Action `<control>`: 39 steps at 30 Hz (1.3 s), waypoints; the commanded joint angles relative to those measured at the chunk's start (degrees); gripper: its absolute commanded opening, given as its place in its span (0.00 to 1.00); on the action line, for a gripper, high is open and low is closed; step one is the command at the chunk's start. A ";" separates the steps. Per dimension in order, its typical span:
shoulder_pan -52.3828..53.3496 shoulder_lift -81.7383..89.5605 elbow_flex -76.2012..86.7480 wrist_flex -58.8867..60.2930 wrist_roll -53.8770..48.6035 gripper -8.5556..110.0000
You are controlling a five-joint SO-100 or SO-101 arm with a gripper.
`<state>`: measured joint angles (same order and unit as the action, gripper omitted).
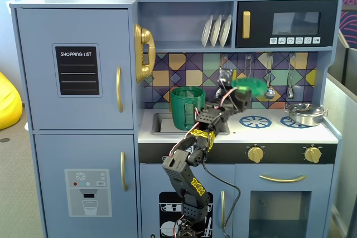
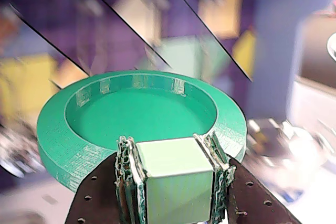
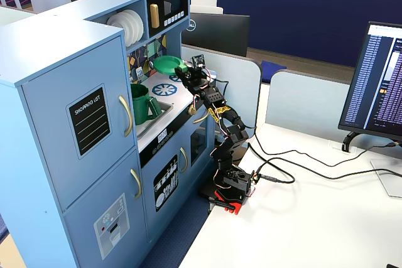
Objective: Take off the lid from the green recipient and place it on the counter
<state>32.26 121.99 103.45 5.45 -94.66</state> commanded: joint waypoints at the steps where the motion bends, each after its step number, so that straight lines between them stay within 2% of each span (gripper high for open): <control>1: 1.85 -1.14 4.92 -8.44 -1.76 0.07; 10: 1.67 -6.15 16.61 -19.16 -3.52 0.07; 19: 1.49 -7.91 19.78 -21.62 -3.96 0.07; 21: 1.32 -7.82 17.67 -19.78 -3.25 0.12; 23: 1.32 -7.21 14.33 -15.29 -4.48 0.25; 24: 1.41 -6.68 12.83 -13.01 -5.80 0.27; 29: -0.88 1.41 5.19 0.44 0.62 0.29; 32: -4.04 10.02 3.25 13.80 0.00 0.30; 36: -8.88 24.17 6.86 35.16 0.53 0.29; 39: -13.10 35.86 15.73 45.62 -0.26 0.28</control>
<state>23.47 143.44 114.26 38.23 -94.57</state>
